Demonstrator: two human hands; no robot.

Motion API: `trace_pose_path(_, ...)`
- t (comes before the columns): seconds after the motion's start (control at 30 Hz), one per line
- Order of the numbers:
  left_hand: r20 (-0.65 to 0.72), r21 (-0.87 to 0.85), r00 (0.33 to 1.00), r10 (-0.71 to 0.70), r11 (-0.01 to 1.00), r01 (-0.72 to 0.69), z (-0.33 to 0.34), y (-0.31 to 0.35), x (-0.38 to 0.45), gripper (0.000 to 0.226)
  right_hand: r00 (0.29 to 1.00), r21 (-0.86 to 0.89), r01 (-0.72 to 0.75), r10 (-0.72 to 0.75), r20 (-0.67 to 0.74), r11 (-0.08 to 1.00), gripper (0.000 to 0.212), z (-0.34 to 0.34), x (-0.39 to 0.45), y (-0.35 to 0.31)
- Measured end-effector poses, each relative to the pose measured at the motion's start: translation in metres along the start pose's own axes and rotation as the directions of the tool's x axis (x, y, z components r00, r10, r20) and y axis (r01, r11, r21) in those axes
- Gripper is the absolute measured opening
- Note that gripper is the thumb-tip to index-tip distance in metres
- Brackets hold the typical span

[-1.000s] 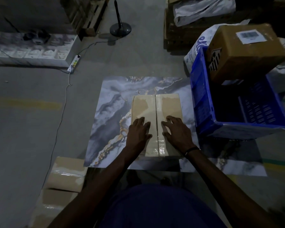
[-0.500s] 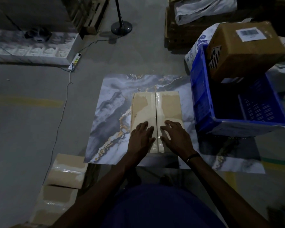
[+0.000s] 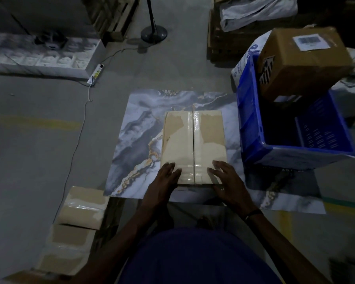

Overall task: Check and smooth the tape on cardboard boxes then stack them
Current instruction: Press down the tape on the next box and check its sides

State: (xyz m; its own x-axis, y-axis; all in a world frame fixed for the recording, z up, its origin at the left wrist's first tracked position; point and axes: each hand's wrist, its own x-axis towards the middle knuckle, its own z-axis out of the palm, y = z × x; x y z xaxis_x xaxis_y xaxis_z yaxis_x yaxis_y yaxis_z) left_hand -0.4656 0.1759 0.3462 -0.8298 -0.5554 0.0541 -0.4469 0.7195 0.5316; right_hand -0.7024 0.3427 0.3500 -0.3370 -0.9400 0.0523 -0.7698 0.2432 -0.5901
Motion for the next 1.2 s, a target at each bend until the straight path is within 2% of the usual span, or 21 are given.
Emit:
trace_pose_path(0.1,-0.061,0.007,0.998,0.02,1.0,-0.02,-0.001,0.0,0.003,0.062,1.0,0.021,-0.021,0.021,0.007,1.0,0.035,-0.002,0.0,-0.003)
trace_pose_path(0.17,-0.099,0.005,0.995,0.029,1.0,-0.029,-0.009,0.006,0.007,0.055,1.0,0.034,-0.005,0.005,-0.007,0.999,0.029,-0.012,0.002,-0.007)
trace_pose_path(0.3,-0.176,-0.012,0.983,0.046,0.999,-0.049,-0.035,0.017,0.023,0.041,0.997,0.04,0.073,-0.072,-0.023,0.997,0.034,-0.044,0.019,-0.016)
trace_pose_path(0.47,-0.263,-0.065,0.963,0.051,0.995,-0.07,-0.085,0.042,0.054,0.036,0.988,0.133,0.048,-0.027,-0.152,0.99,0.036,-0.088,0.05,-0.043)
trace_pose_path(0.73,-0.434,-0.135,0.9,0.039,0.985,-0.107,-0.137,0.061,0.105,0.028,0.953,0.319,0.121,-0.02,-0.302,0.94,0.035,-0.148,0.104,-0.06)
trace_pose_path(0.83,-0.372,-0.142,0.928,0.032,0.986,-0.091,-0.133,0.055,0.12,0.054,0.941,0.275,0.137,-0.039,-0.336,0.951,0.024,-0.145,0.124,-0.051)
trace_pose_path(0.93,-0.287,-0.095,0.953,0.099,0.987,-0.131,-0.123,0.053,0.131,0.072,0.917,0.132,0.162,-0.1,-0.387,0.978,0.021,-0.141,0.14,-0.044)
trace_pose_path(1.03,-0.313,-0.054,0.944,0.101,0.991,-0.124,-0.119,0.052,0.141,0.064,0.906,-0.009,0.188,-0.177,-0.384,0.982,0.02,-0.134,0.15,-0.039)
trace_pose_path(1.2,-0.387,-0.127,0.921,-0.035,0.992,-0.016,-0.111,0.058,0.15,0.048,0.927,-0.01,0.086,-0.083,-0.366,0.996,0.031,-0.109,0.151,-0.036)
